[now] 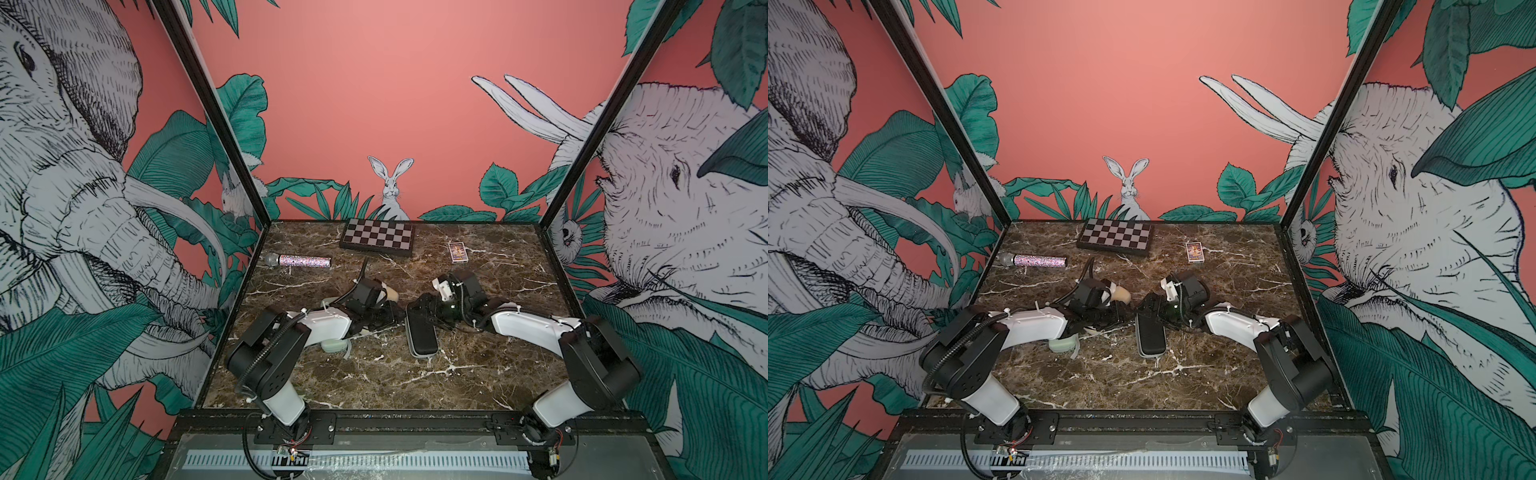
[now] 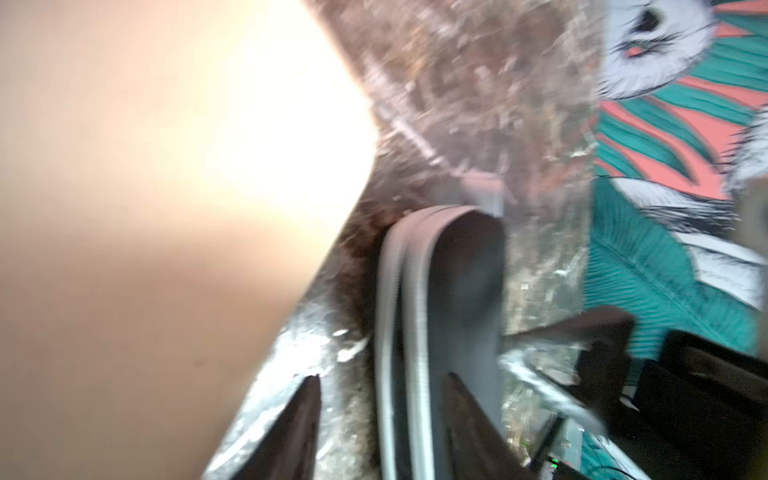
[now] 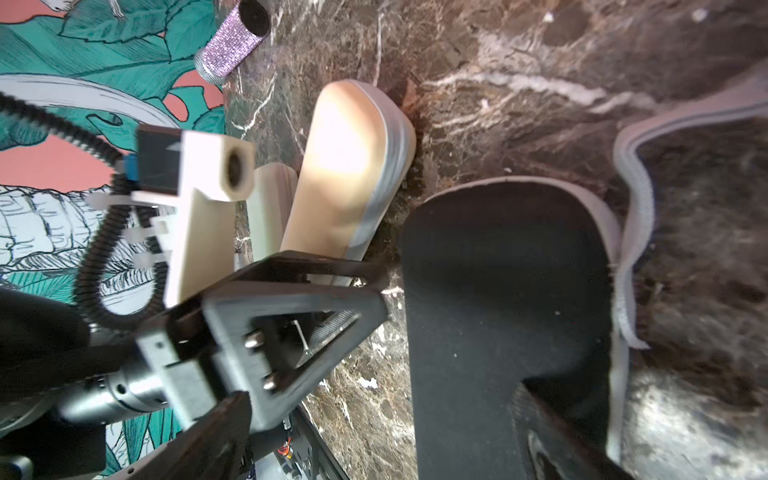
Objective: Put umbrellas into zippered umbrella sleeves
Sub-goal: Close the umbrella sleeve at the center of the board, then pick up the umbrella sleeve at the center of the board.
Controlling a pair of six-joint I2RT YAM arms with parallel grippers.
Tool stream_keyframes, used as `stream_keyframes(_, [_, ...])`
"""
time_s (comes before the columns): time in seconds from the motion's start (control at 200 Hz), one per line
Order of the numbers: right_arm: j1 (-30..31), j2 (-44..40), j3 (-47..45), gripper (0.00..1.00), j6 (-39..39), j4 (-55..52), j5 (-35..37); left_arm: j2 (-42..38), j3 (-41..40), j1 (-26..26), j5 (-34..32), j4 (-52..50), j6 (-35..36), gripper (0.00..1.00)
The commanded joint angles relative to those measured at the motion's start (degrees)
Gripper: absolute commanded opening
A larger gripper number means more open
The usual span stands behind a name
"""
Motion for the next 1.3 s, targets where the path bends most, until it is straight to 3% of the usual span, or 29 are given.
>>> stream_keyframes(0.0, [0.32, 2.06, -1.41, 0.97, 1.02, -0.84, 1.01, 0.24, -0.92, -1.78, 5.45, 9.45, -3.33, 0.57])
stream_keyframes(0.105, [0.25, 1.74, -1.56, 0.97, 2.21, 0.51, 0.39, 3.15, 0.93, -5.98, 3.07, 12.08, -4.79, 0.68])
stream_keyframes(0.28, [-1.31, -2.00, -3.55, 0.95, 6.31, 5.51, -1.89, 7.13, 0.30, -6.12, 2.14, 11.30, -4.73, 0.61])
stream_keyframes(0.545, [-5.59, -7.38, -2.31, 0.95, -1.71, -6.69, -3.16, 1.84, 1.92, -4.82, -1.28, -3.85, 3.11, 0.55])
stream_keyframes(0.645, [-7.65, -9.00, -0.24, 0.90, -10.26, -19.12, 3.22, 2.22, 2.16, -4.69, -1.25, -5.36, 3.39, 0.49])
stream_keyframes(0.74, [-7.66, -6.60, 2.07, 0.79, -19.05, -28.91, 7.25, 1.04, 2.94, -4.25, -1.82, -8.72, 4.48, 0.46])
stream_keyframes(1.06, [-0.53, 6.23, 5.63, 0.76, -16.99, -22.64, 9.35, -0.55, 6.62, -2.71, -0.16, -14.33, 7.03, 0.48])
stream_keyframes(1.205, [0.34, 8.44, 5.70, 0.72, -16.64, -22.91, 10.37, -6.04, 5.62, -2.18, -1.87, -20.40, 8.85, 0.59])
stream_keyframes(1.295, [0.64, 8.72, 5.75, 0.72, -16.82, -22.93, 10.49, -6.44, 2.84, -2.18, -1.13, -17.29, 7.14, 0.64])
